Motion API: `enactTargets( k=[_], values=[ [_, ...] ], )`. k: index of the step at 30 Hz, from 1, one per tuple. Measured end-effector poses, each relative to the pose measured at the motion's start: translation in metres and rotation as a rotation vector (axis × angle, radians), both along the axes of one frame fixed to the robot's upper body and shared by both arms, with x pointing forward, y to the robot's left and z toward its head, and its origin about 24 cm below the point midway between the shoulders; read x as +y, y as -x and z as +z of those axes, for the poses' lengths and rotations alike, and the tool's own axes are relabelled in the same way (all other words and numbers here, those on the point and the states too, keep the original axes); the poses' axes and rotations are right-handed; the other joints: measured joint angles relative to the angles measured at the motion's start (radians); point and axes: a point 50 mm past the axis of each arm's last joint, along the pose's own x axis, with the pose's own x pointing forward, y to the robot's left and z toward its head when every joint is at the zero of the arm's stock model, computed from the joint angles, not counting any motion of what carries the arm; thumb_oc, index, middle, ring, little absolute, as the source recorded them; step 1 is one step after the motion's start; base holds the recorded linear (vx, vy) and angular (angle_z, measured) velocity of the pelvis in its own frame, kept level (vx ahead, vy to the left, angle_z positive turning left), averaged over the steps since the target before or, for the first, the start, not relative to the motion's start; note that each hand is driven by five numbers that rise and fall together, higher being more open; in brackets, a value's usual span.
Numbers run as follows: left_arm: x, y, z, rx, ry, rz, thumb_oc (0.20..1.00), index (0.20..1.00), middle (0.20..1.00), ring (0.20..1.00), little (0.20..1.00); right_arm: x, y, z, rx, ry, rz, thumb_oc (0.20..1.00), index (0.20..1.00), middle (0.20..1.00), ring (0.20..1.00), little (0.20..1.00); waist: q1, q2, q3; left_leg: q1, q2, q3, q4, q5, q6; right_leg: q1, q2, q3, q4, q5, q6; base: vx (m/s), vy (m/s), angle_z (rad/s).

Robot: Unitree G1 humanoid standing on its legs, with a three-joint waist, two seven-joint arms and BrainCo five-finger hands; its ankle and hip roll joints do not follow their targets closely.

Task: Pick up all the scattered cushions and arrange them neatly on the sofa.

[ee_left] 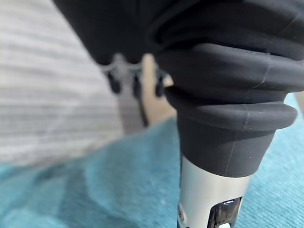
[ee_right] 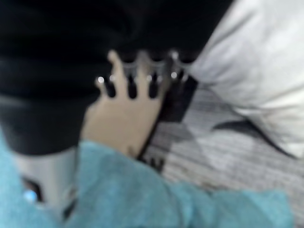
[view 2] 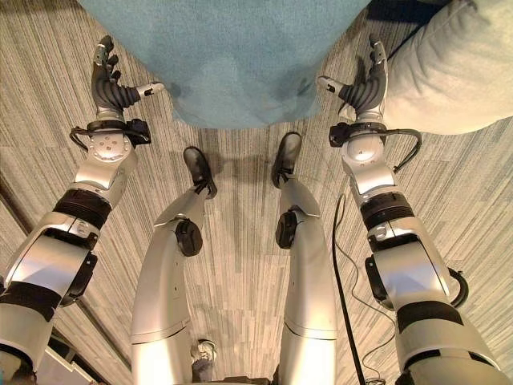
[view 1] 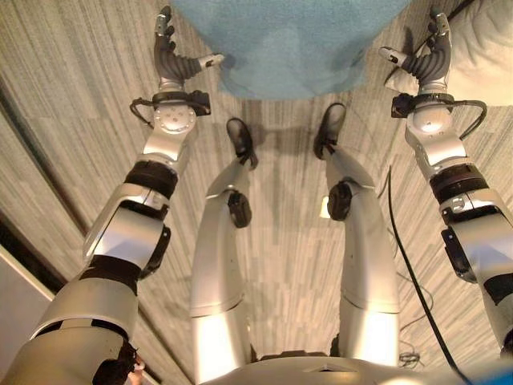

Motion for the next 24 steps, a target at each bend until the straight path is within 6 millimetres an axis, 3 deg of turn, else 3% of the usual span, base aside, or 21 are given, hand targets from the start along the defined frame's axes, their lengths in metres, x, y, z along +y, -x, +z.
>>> enactTargets(
  k=[5,12,20,21,22,23,24],
  values=[
    [-0.019,-0.002,0.035,-0.064,-0.036,-0.040,1.000,1.000,1.000,1.000,1.000,0.011,-0.002,0.014,-0.022,0.041,0.033,1.000,1.000,1.000,1.000,1.000,-0.004,0.002,0.001,-0.067,0.016,-0.003,0.063,-0.021,0.006,-0.057,0.003,0.000,0.042,-0.004,-0.004,0.00,-0.035,-0.04],
    [-0.033,-0.006,0.025,-0.021,-0.060,-0.069,1.000,1.000,1.000,1.000,1.000,0.041,-0.009,0.026,-0.013,0.120,0.108,1.000,1.000,1.000,1.000,1.000,0.005,0.002,0.003,-0.078,0.023,-0.013,0.130,-0.048,0.012,-0.059,0.000,0.004,0.092,-0.020,0.001,0.00,-0.032,-0.02],
    [-0.045,-0.009,0.025,-0.002,-0.035,-0.093,1.000,1.000,1.000,1.000,1.000,0.071,-0.014,0.034,-0.008,0.008,0.187,1.000,1.000,1.000,1.000,1.000,0.009,0.020,0.023,-0.084,0.027,-0.024,0.177,-0.060,0.017,-0.052,0.000,0.004,0.122,-0.021,0.005,0.01,-0.016,-0.02],
    [-0.047,-0.009,0.024,-0.003,-0.024,-0.095,0.843,0.843,0.843,0.843,0.843,0.076,-0.014,0.035,-0.010,-0.002,0.199,1.000,1.000,1.000,1.000,1.000,0.014,0.023,0.026,-0.083,0.028,-0.025,0.179,-0.061,0.018,-0.051,0.000,0.004,0.126,-0.022,0.005,0.00,0.000,0.00],
    [-0.050,-0.009,0.024,-0.003,-0.011,-0.097,0.429,0.429,0.429,0.429,0.429,0.080,-0.014,0.037,-0.014,-0.018,0.209,0.827,0.827,0.827,0.827,0.827,0.015,0.027,0.028,-0.083,0.028,-0.026,0.182,-0.061,0.018,-0.051,0.000,0.004,0.129,-0.022,0.005,0.00,0.000,0.00],
    [-0.052,-0.009,0.024,-0.003,0.002,-0.104,0.200,0.200,0.200,0.200,0.200,0.085,-0.013,0.040,-0.018,-0.032,0.220,0.416,0.416,0.416,0.416,0.416,0.015,0.030,0.030,-0.082,0.028,-0.026,0.183,-0.061,0.018,-0.051,0.001,0.004,0.131,-0.021,0.005,0.00,0.000,0.00],
    [-0.051,-0.009,0.024,0.001,0.027,-0.105,0.200,0.200,0.200,0.200,0.200,0.090,-0.013,0.040,-0.017,-0.047,0.231,0.200,0.200,0.200,0.200,0.200,0.014,0.030,0.032,-0.080,0.028,-0.026,0.182,-0.060,0.017,-0.050,0.001,0.005,0.134,-0.021,0.005,0.00,0.000,0.00]
  ],
)
